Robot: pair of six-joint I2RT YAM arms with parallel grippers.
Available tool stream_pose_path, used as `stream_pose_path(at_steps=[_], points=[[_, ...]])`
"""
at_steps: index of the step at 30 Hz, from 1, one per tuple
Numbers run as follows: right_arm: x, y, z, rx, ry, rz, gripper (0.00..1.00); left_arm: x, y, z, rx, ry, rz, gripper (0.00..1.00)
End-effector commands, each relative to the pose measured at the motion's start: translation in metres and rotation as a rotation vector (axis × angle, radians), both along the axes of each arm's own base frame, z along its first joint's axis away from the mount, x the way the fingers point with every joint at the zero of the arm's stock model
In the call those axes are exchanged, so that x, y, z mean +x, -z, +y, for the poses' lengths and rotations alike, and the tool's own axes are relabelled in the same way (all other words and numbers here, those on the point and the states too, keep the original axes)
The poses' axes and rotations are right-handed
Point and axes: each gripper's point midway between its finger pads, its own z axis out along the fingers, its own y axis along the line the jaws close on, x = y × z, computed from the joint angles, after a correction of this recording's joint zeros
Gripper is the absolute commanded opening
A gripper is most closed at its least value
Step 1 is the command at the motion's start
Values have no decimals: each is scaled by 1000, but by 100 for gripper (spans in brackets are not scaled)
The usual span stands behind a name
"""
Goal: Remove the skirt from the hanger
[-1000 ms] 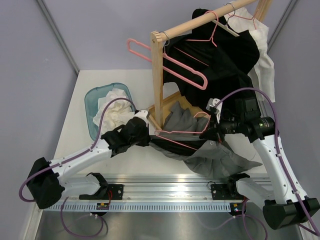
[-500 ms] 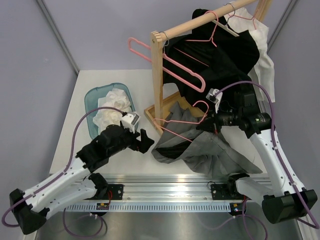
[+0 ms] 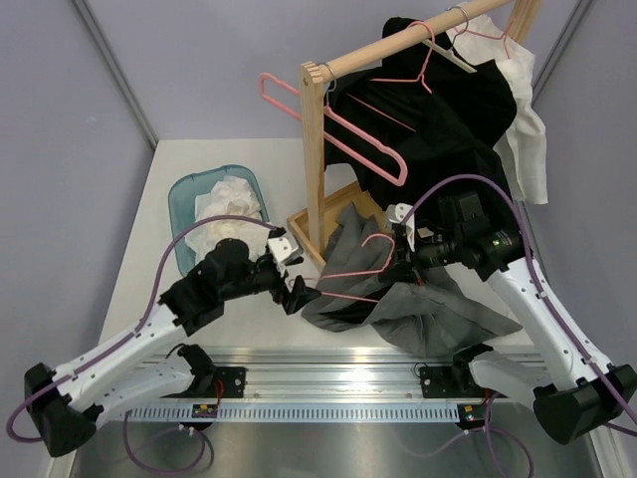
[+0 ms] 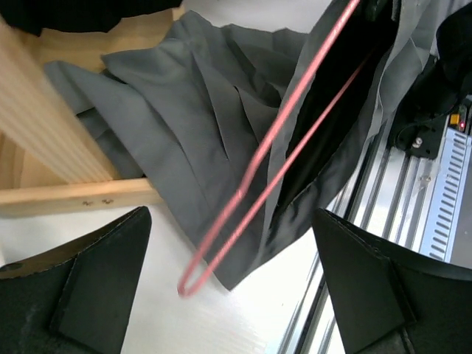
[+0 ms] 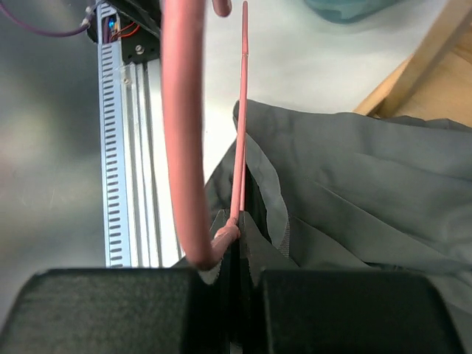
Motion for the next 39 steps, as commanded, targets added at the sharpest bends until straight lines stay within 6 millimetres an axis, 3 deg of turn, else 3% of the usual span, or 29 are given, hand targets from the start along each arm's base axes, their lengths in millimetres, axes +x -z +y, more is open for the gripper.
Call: stream_pose_path(at_steps=[1,2,4,10,16,20,21,24,31,39], points=[[-4,-10,8,4,-75,-74,0,1,-35,-25,-21,133,-132,92],[-4,-12,10,3,-82,-84,0,3,-28,-31,4,142,-118,92],[-6,-11,13,-3,-102,-84,0,6,-33,-38,13,155,-133,90],[-11,-12,20,-9,-152,-81,0,-5,-24,-65,31,261,-82,80],[-13,-16,25,3,-181,-67,0,-17,-12,-83,43,325,-13,60],[-14,-13,26,1,-187,-56,0,-20,-8,-85,54,338,6,37],[-14,-12,25,-2,-185,-54,1,-19,-8,-84,59,332,2,20],[-13,-8,23,-18,-176,-55,10,-17,-7,-75,93,313,-20,0],[-11,15,12,-92,-140,-56,36,-16,-10,-34,163,232,-101,0],[-13,41,-1,-151,-107,-51,43,-20,-28,10,156,151,-194,0]])
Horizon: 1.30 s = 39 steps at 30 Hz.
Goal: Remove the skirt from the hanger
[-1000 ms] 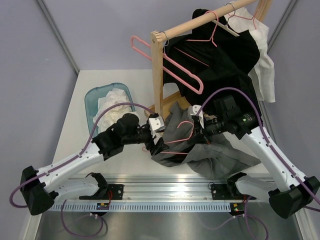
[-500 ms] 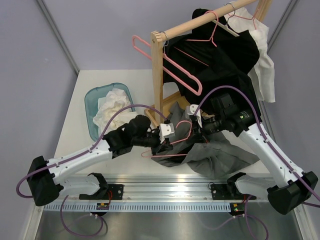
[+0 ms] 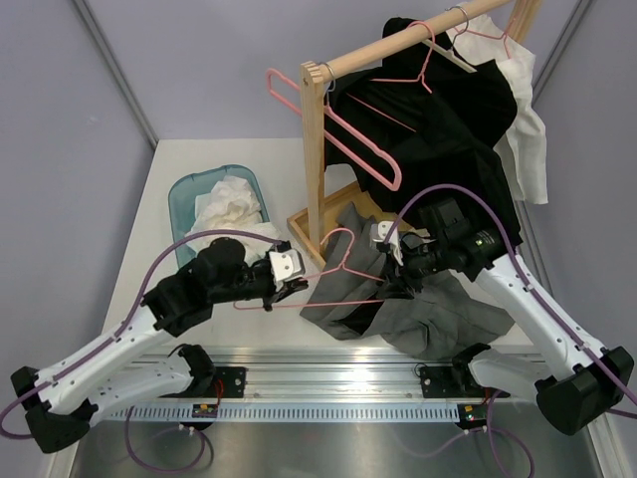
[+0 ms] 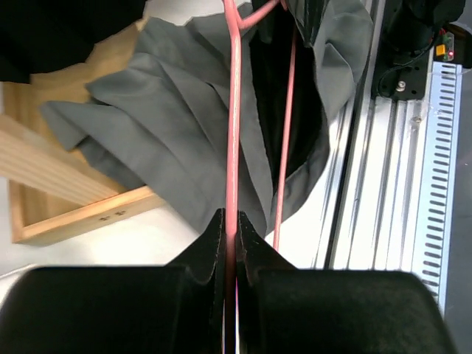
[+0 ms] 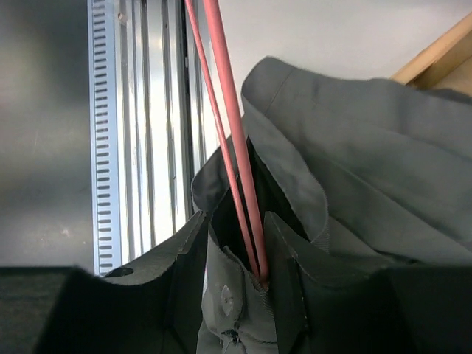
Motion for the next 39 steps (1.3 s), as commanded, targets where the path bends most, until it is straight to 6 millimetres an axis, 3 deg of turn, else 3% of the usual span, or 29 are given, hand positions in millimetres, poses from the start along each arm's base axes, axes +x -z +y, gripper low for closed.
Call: stream_pose_path(at_steps=[1,7,15,21,24,28,30,39], points=[[1,14,-9,-36,19,-21,44,3,-11,18,-7,-39,-86,0],[2,31,-31,-27,61,2,46,-6,-8,45,65,-63,-108,0],[-5,47,-61,-32,47,-25,53,-12,-23,77,98,-120,-173,0],[-2,17,-55,51,26,-111,57,-18,-45,88,60,-147,-195,0],[-5,-26,-43,158,-26,-167,60,-23,-56,92,28,-146,-212,0],[-19,-76,-26,343,-105,-179,69,-26,-58,79,-23,-100,-205,0],[-18,-86,-24,370,-116,-186,75,-23,-48,70,-25,-84,-188,0],[-6,-84,-22,355,-109,-157,85,-9,-53,19,-120,34,-198,0]])
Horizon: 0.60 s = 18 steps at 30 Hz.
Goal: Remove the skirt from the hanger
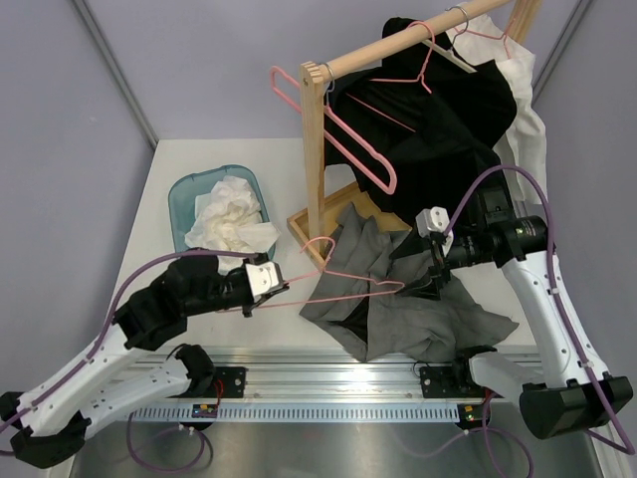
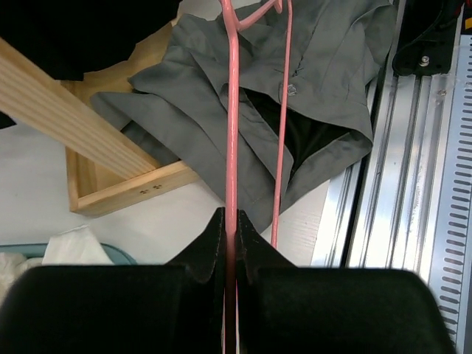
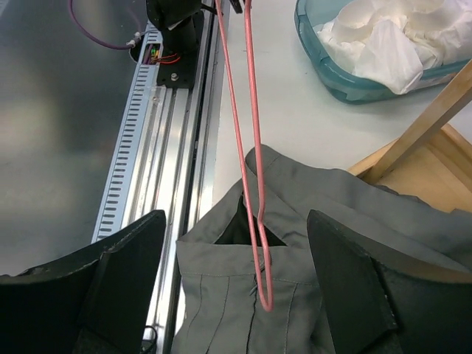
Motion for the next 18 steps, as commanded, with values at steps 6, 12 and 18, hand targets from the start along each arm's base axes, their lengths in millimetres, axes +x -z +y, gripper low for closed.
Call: stream_pose_path(at_steps=[6,12,18], points=[[-2,15,-3,-43,-56,37,84,11,-41,-38,-135,113,-87,0],[0,47,-9,-122,-47,81,80,18,-50,-37,-180,110,-94,0],[13,56,-12,-152,0,49,70,21,-58,-35,-237,117,-90,0]])
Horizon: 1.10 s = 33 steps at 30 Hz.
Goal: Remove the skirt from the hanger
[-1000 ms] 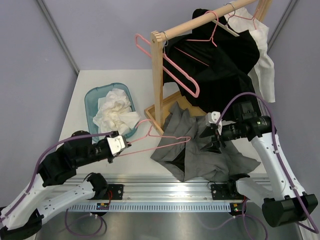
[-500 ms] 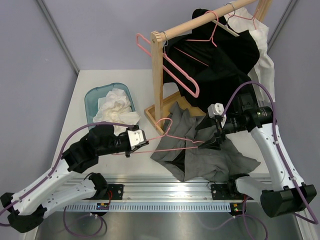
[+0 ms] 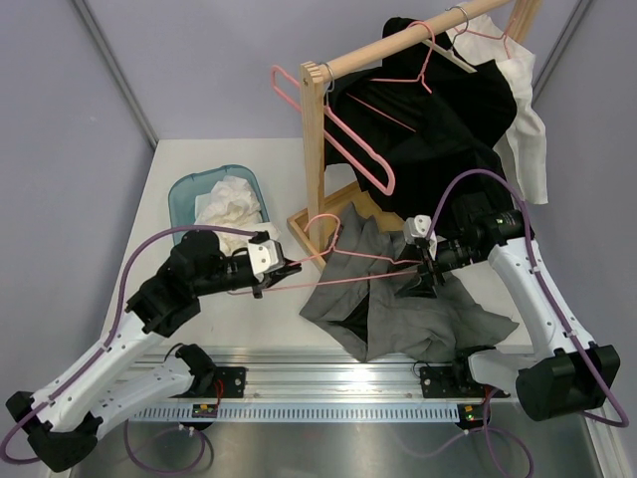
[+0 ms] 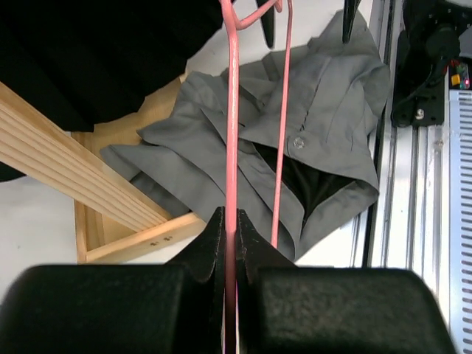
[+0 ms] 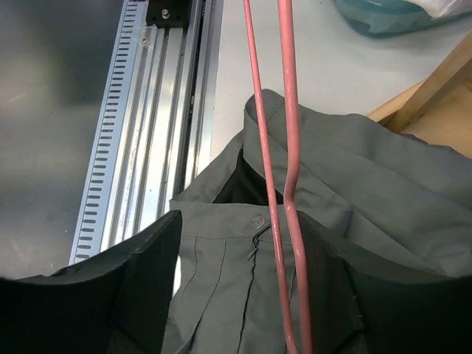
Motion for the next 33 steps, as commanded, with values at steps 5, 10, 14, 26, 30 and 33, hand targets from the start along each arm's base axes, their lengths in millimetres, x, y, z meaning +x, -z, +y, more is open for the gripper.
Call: stream_pose_path(at_steps=[5,10,14,26,30,33], points=[[-2,-5,-2,-24,6,30,30,0,-33,-6,-136,53,-57,0],[-5,-15,-1,-14,3,37,1,5,-27,-7,-140,46,-45,0],[-11,-19,-3,-17,18,32,0,8,-20,-5,-135,31,-35,8],[-18,22,-50,-211,202,74,0,39,-38,31,-173,-249,-149,89],[-20,36,-80,-279,286,69,0,48,-44,57,-168,-388,-224,99],[-24,43,-103,-342,325,66,0,52,-42,69,-146,-444,-243,99]])
